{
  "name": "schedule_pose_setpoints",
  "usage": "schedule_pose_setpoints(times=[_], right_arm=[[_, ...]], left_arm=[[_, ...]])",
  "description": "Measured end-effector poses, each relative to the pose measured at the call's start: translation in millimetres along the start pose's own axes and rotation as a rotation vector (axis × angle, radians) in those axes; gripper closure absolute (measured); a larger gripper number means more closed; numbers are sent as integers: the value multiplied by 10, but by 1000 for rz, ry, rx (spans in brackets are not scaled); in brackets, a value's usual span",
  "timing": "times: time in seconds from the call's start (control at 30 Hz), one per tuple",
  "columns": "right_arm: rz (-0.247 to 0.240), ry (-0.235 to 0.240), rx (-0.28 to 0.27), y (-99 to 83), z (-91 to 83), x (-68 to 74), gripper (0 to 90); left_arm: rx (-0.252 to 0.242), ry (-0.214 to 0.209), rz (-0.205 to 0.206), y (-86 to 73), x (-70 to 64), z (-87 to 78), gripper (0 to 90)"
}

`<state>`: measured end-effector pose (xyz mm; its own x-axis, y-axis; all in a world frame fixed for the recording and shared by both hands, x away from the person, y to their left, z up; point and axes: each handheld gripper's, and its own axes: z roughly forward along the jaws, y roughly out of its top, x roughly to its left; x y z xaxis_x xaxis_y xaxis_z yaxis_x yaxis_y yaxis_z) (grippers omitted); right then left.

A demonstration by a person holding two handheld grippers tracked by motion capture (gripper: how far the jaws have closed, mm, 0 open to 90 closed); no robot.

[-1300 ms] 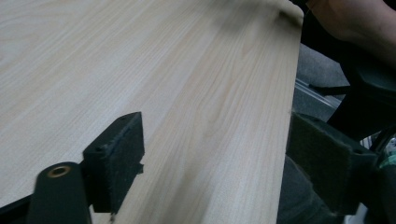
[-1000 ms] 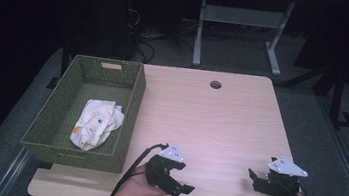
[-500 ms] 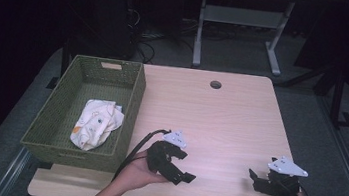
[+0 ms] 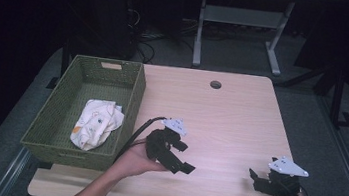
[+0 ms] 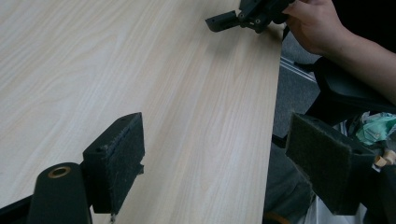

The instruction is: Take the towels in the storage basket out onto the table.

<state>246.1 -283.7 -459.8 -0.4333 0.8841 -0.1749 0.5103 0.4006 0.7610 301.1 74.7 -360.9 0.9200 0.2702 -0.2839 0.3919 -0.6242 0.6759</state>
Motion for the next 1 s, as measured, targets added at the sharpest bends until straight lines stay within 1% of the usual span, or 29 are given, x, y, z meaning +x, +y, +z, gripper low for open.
schedule_pose_setpoints(times=[0.03, 0.1, 0.2, 0.23, 0.3, 0.33, 0.37, 0.4, 0.43, 0.47, 0.53, 0.57, 0.63, 0.67, 0.7, 0.73, 0.77, 0.87, 1.0], right_arm=[[0, -1, 0, 1, 2, 0, 139], [0, -2, 0, 1, 2, 0, 139], [-1, -2, 1, 1, 4, 1, 139], [-1, -3, 1, 1, 4, 2, 139], [0, -2, 0, 2, 3, 2, 139], [-1, -1, 0, 1, 3, 1, 139], [-1, -1, -1, 1, 2, -1, 139], [0, -1, -2, 1, 1, -1, 139], [1, 0, -3, 1, 0, -2, 139], [1, 0, -3, 1, 0, -2, 139], [2, 1, -3, 2, 0, -3, 139], [3, 2, -3, 1, -1, -3, 139], [0, 2, -2, 0, 0, -2, 139], [-1, 1, -2, 0, 0, -1, 139], [-2, 1, -1, 1, 0, 1, 139], [-2, 1, -1, 1, 0, 1, 139], [-3, 1, 1, 0, 3, 5, 139], [-3, 1, 0, 0, 2, 4, 139], [1, 3, -2, 1, -5, 2, 139]], left_arm=[[9, -1, -11, 27, 17, -28, 191], [33, 13, -24, 58, 39, -53, 202], [26, -1, -37, 94, 66, -97, 203], [25, 2, -33, 106, 73, -108, 199], [29, -8, -32, 126, 87, -131, 189], [28, -9, -37, 134, 88, -138, 187], [31, -6, -28, 142, 100, -147, 181], [29, -10, -38, 147, 100, -154, 179], [29, -10, -38, 147, 100, -154, 178], [31, -17, -30, 156, 113, -165, 178], [36, -21, -31, 171, 117, -188, 176], [36, -28, -24, 182, 126, -209, 176], [35, -48, -41, 187, 164, -234, 178], [35, -48, -41, 187, 164, -234, 180], [41, -56, -47, 190, 204, -260, 182], [41, -56, -47, 190, 204, -260, 182], [45, -54, -54, 202, 233, -289, 181], [46, -52, -55, 219, 252, -332, 181], [17, -67, -80, 246, 322, -467, 182]])
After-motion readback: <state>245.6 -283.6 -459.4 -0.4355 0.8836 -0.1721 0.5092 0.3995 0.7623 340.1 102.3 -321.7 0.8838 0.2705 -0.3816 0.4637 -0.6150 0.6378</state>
